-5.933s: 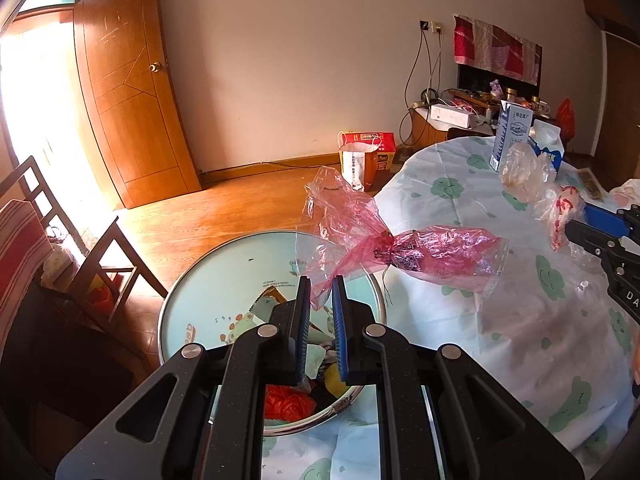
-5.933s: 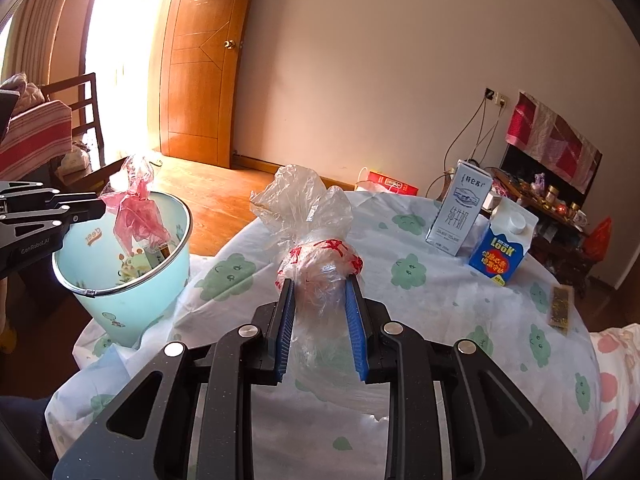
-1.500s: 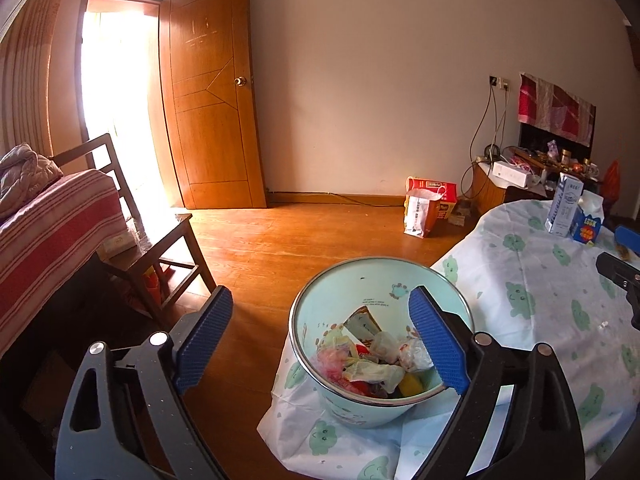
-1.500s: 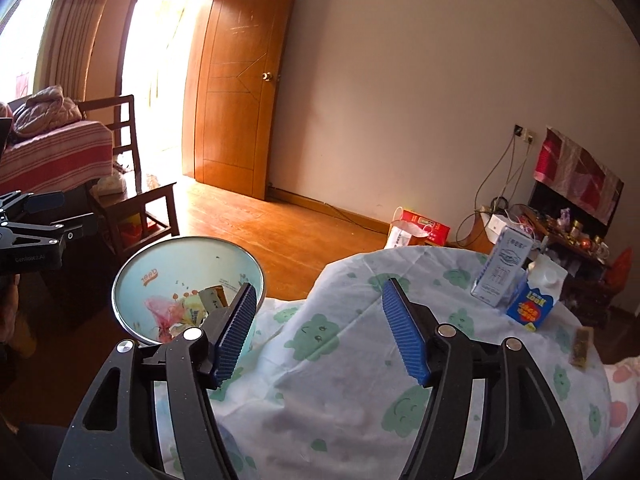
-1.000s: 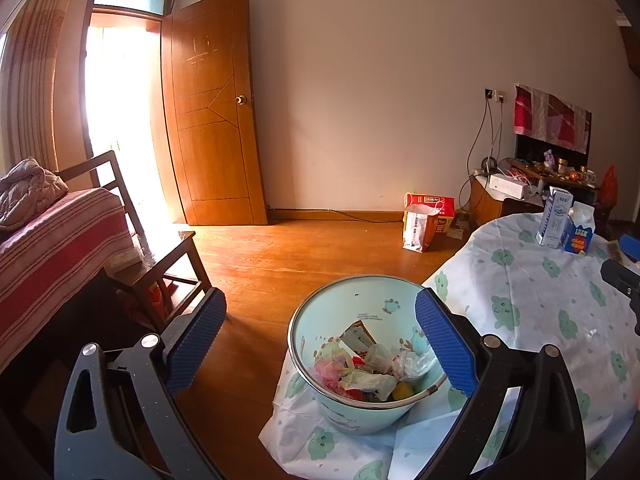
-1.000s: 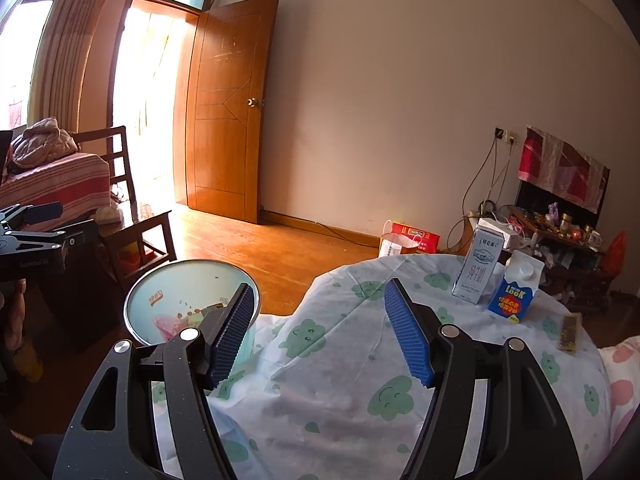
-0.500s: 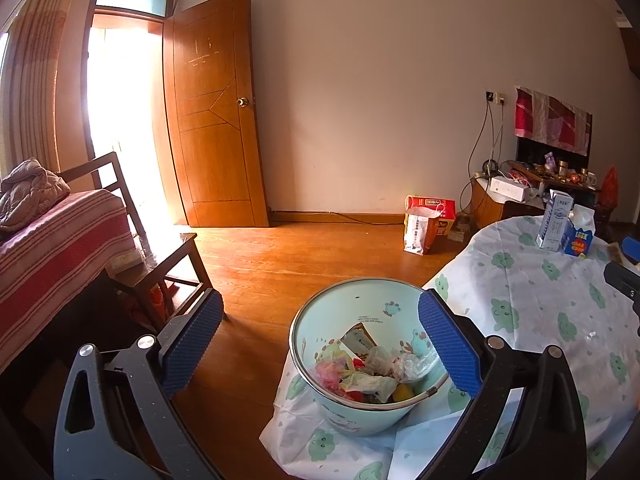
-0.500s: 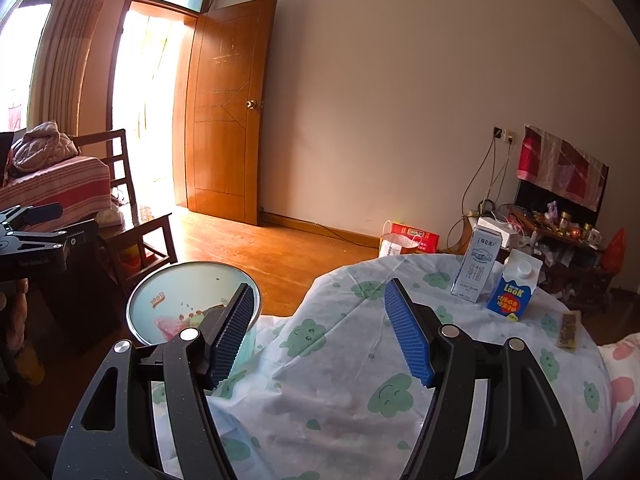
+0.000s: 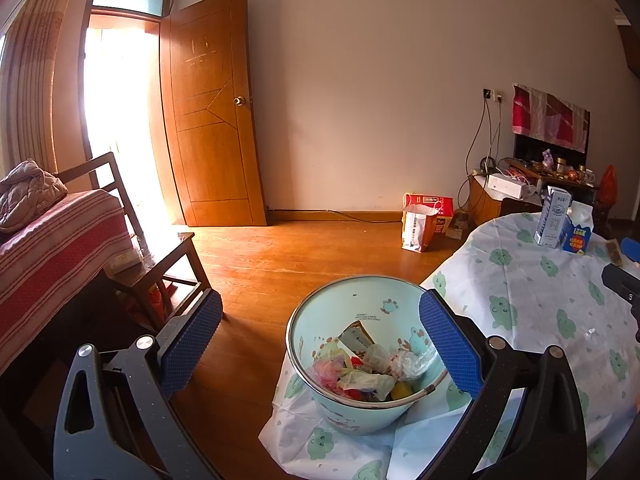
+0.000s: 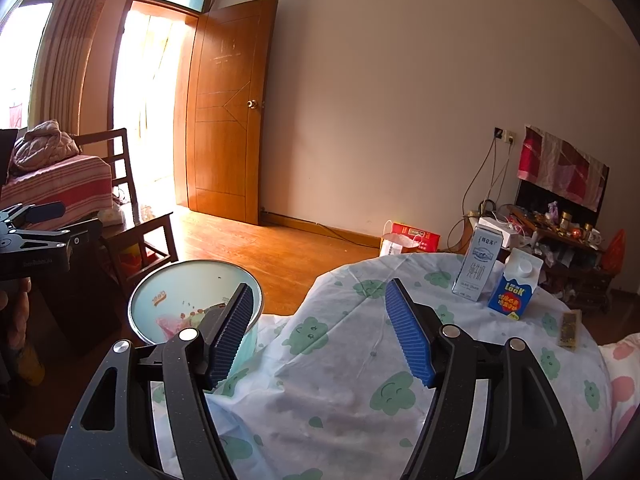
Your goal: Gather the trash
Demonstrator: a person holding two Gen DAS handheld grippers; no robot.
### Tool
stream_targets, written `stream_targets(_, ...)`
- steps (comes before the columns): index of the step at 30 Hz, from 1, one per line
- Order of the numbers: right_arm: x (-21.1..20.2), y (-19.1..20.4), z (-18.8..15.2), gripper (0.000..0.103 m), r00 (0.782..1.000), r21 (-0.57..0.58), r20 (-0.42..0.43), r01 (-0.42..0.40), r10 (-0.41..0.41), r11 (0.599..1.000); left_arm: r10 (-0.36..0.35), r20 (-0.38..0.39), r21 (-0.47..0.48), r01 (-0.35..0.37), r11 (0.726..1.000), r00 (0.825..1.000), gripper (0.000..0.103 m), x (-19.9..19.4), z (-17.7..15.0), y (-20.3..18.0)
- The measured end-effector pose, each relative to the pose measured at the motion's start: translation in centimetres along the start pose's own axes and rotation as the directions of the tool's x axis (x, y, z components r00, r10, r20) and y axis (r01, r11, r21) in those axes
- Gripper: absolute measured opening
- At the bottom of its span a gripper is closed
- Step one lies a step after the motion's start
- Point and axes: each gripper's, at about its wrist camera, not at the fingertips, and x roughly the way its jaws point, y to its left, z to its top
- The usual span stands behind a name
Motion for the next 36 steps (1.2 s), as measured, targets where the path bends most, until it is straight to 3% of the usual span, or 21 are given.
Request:
stream_targets(30,-0.3,0.4,-0.4,0.071,1.000,0.002,0.002,0.001,-0.001,1.000,0.007,-0.026,0.014,-0.007,1.000,1.000,0.097,0.7,-0.5,-1.3)
stream_targets(36,-0.5,0.5,-0.6,0.071,1.000,0.007,0.004,0.003,-0.003,1.000,0.019,0.003,0.033,-0.019,0.999,1.000,0.097,0.4,-0.7,-1.7)
